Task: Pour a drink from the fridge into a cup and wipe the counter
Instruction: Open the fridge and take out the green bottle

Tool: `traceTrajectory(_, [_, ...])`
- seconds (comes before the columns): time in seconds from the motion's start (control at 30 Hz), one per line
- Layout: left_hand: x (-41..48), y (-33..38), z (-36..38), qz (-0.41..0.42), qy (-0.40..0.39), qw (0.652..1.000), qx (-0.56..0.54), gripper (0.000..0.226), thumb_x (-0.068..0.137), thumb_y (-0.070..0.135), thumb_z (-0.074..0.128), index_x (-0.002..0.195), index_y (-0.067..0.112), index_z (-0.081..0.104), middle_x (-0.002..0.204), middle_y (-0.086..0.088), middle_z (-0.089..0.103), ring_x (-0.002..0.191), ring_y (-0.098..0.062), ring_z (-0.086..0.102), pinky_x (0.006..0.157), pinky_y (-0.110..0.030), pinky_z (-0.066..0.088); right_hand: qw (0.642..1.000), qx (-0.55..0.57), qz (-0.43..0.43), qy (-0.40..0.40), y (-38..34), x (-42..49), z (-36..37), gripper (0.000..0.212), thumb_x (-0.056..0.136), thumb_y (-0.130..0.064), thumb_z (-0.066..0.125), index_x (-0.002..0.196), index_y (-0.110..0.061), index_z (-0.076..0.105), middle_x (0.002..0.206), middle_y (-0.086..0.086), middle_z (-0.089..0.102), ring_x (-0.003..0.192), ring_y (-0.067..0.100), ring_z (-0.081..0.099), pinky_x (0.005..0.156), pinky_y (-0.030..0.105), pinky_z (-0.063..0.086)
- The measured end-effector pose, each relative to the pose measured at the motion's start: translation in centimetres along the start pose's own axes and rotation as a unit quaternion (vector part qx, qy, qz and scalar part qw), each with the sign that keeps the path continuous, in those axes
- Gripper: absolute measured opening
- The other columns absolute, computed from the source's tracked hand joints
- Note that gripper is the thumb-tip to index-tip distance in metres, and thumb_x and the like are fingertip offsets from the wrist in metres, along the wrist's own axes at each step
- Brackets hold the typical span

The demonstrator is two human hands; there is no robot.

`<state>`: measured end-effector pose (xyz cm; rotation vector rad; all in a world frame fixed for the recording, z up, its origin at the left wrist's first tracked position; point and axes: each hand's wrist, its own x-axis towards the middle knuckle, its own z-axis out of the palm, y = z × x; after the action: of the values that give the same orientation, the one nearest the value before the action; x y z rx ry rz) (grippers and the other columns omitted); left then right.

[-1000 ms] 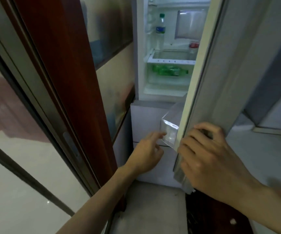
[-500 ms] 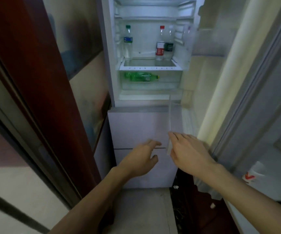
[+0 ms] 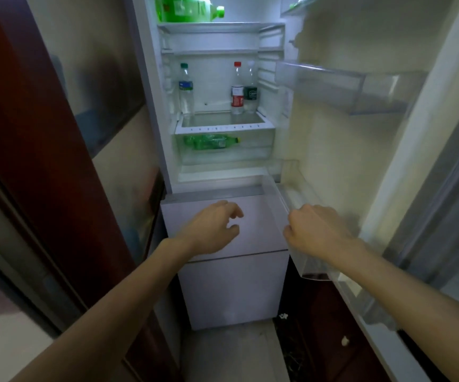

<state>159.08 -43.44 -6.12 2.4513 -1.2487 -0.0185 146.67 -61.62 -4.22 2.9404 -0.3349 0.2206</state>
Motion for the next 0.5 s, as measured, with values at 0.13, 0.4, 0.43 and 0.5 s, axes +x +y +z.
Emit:
traceTrajectory(0.13, [2.4, -0.7, -1.6, -0.003, -0.011, 1.0, 0.012, 0.029, 0.096, 0.025, 0.053, 0.124, 0.017, 0.058, 0.122, -0.001, 0.06, 0.104, -0.015, 0.056, 0.089, -0.026, 0.045, 1.0, 0.015, 0.008, 0.013, 0.9, 3.7, -0.9, 0.031, 0.094, -0.027, 0.045, 0.067, -0.012, 0.051, 0.091, 0.012, 0.066, 0.074, 0.028, 0.058, 0.062, 0.028, 0.035])
traceTrajectory(0.4, [9.3, -2.2, -6.2, -0.028, -0.013, 0.998, 0.055, 0.023, 0.095, 0.025, 0.052, 0.112, 0.017, 0.066, 0.1, 0.004, 0.063, 0.091, -0.014, 0.058, 0.084, -0.029, 0.05, 0.996, 0.091, -0.008, 0.013, 2.7, 12.2, -2.4, 0.032, 0.091, -0.033, 0.05, 0.063, -0.017, 0.045, 0.066, 0.001, 0.044, 0.068, 0.025, 0.05, 0.062, 0.028, 0.038])
traceTrajectory(0.43, [10.3, -2.3, -6.8, -0.029, -0.012, 0.997, 0.065, 0.023, 0.096, 0.025, 0.052, 0.111, 0.016, 0.067, 0.098, 0.004, 0.063, 0.089, -0.013, 0.058, 0.082, -0.028, 0.049, 0.995, 0.101, -0.01, 0.009, 3.0, 13.2, -2.7, 0.034, 0.09, -0.033, 0.05, 0.061, -0.017, 0.043, 0.064, 0.001, 0.043, 0.068, 0.025, 0.051, 0.061, 0.028, 0.038])
traceTrajectory(0.5, [12.1, -2.5, -8.2, -0.032, -0.008, 0.996, 0.079, 0.023, 0.095, 0.026, 0.053, 0.109, 0.016, 0.068, 0.1, 0.001, 0.066, 0.089, -0.015, 0.06, 0.082, -0.028, 0.049, 0.992, 0.121, -0.011, 0.009, 3.3, 15.3, -3.7, 0.036, 0.09, -0.031, 0.052, 0.058, -0.018, 0.04, 0.063, 0.002, 0.043, 0.064, 0.023, 0.051, 0.057, 0.028, 0.038])
